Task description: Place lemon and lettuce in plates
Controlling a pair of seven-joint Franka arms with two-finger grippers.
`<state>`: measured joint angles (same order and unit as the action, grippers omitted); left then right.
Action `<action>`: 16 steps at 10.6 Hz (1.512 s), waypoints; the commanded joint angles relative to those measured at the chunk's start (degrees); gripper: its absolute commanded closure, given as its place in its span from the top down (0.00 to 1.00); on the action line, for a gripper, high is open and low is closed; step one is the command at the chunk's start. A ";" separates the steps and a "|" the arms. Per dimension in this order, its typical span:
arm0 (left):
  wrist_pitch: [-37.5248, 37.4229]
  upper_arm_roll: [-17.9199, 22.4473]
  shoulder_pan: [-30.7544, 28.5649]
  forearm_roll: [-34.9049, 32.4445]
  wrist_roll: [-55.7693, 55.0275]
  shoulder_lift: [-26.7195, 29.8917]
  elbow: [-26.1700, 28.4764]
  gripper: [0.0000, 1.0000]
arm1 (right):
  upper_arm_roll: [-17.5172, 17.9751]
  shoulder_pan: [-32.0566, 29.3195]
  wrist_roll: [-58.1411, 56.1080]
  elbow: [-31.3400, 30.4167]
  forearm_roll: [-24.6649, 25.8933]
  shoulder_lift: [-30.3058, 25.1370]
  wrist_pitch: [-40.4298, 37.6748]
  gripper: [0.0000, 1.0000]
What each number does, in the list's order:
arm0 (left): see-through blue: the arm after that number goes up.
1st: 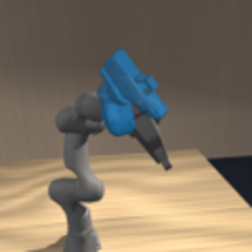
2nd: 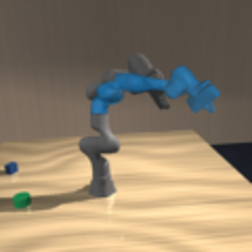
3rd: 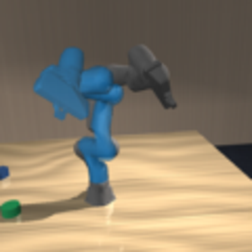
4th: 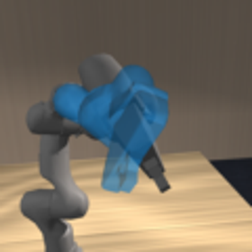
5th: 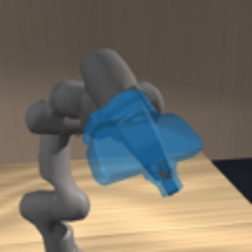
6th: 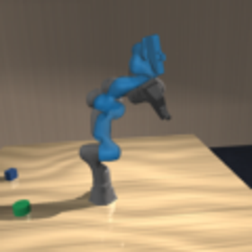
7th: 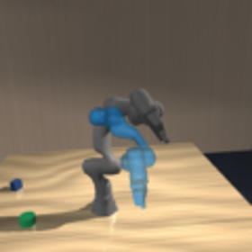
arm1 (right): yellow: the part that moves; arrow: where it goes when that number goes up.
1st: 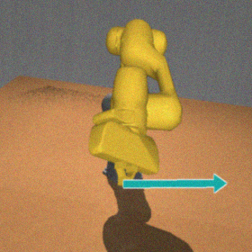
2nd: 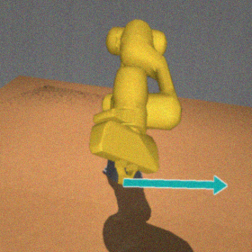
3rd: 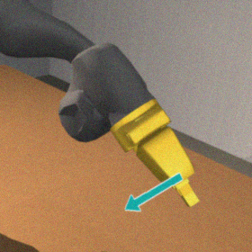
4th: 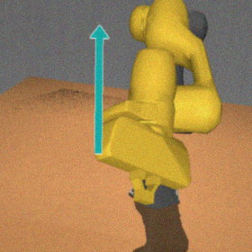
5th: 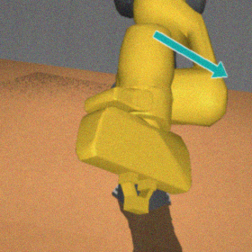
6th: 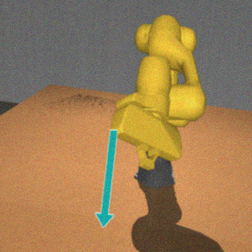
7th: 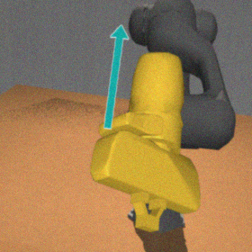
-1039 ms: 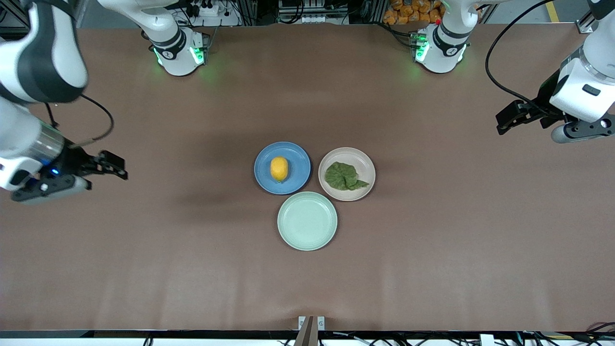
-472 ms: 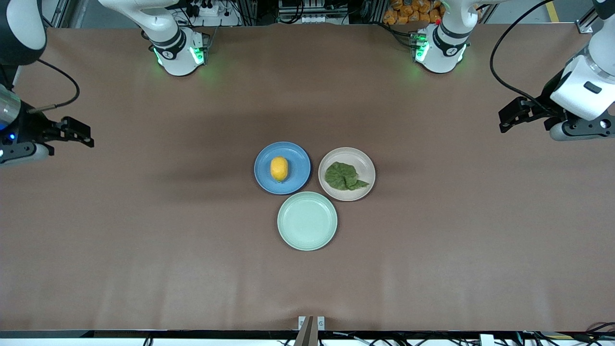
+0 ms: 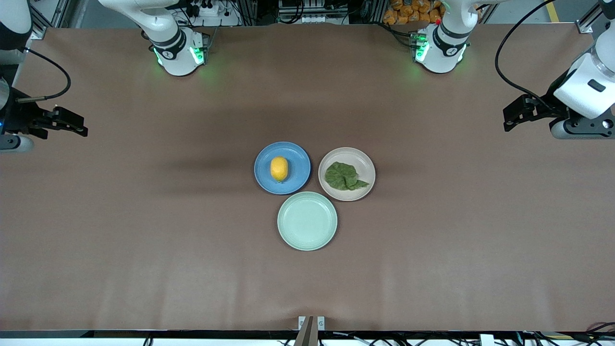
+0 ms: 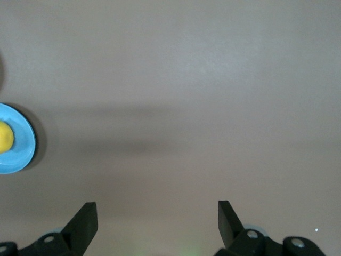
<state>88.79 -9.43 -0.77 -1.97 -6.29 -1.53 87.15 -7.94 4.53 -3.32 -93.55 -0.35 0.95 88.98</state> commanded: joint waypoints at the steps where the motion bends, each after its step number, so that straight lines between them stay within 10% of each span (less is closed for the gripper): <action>1: -0.55 0.11 -0.37 1.09 1.45 0.91 0.21 1.00 | -0.94 0.66 2.70 1.87 0.96 -0.25 -1.17 1.00; 16: -0.46 -0.06 -1.08 1.71 1.28 0.74 -0.84 1.00 | -2.35 0.74 4.46 5.66 0.35 0.72 -2.49 1.00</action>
<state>88.79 -9.39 -1.35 -1.97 -6.29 -1.50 86.89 -9.73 4.74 -0.16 -89.47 0.86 1.02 87.59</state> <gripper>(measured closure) 0.000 0.000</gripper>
